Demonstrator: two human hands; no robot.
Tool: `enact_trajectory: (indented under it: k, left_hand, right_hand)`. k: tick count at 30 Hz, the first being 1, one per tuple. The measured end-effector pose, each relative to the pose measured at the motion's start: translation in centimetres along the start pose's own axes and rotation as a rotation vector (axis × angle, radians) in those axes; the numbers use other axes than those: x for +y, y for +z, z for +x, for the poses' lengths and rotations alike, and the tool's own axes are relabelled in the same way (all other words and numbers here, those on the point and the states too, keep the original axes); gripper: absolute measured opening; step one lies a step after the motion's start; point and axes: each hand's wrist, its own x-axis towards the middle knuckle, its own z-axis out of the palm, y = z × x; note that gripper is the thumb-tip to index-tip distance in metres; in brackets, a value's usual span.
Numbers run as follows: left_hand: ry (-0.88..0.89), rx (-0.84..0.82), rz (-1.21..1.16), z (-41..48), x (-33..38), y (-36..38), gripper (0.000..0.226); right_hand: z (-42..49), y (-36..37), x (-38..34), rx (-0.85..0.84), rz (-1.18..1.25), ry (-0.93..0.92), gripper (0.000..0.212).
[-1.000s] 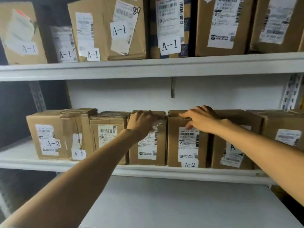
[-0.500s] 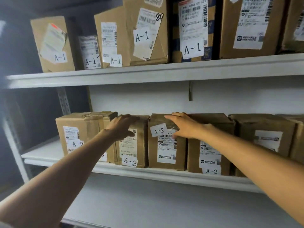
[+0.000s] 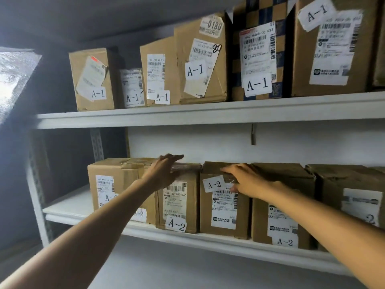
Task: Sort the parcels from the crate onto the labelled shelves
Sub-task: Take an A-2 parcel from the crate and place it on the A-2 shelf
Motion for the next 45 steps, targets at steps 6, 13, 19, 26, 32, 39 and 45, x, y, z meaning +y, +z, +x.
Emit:
enact_trajectory:
  k: [6, 13, 19, 26, 32, 39, 45]
  left_hand:
    - [-0.117, -0.13, 0.202, 0.3, -5.9, -2.4, 0.058]
    - [-0.067, 0.014, 0.206, -0.6, -6.9, -1.8, 0.045]
    - [0.003, 0.068, 0.222, -2.0, -7.0, -3.6, 0.014]
    - [0.05, 0.08, 0.115, -2.3, -7.7, -4.2, 0.019]
    - [0.041, -0.062, 0.102, -0.8, -8.9, -3.7, 0.04]
    - [0.132, -0.037, 0.076, 0.9, -4.6, -5.8, 0.058]
    - [0.202, 0.043, 0.034, 2.2, 5.0, -8.8, 0.047]
  right_hand:
    - [-0.2, -1.9, -1.3, -0.028, -0.102, 0.026, 0.076]
    - [-0.2, -2.8, -3.2, 0.056, -0.198, -0.022, 0.068]
    - [-0.1, -2.4, -5.7, 0.057, -0.234, -0.058, 0.07]
    - [1.3, -1.6, -8.6, 0.059, -0.268, -0.087, 0.068]
    - [2.9, -0.4, -10.0, 0.044, -0.25, -0.084, 0.063]
    - [2.7, -2.5, -9.7, 0.018, -0.281, -0.046, 0.064]
    - [-2.1, -7.8, -7.9, 0.079, -0.358, -0.047, 0.067]
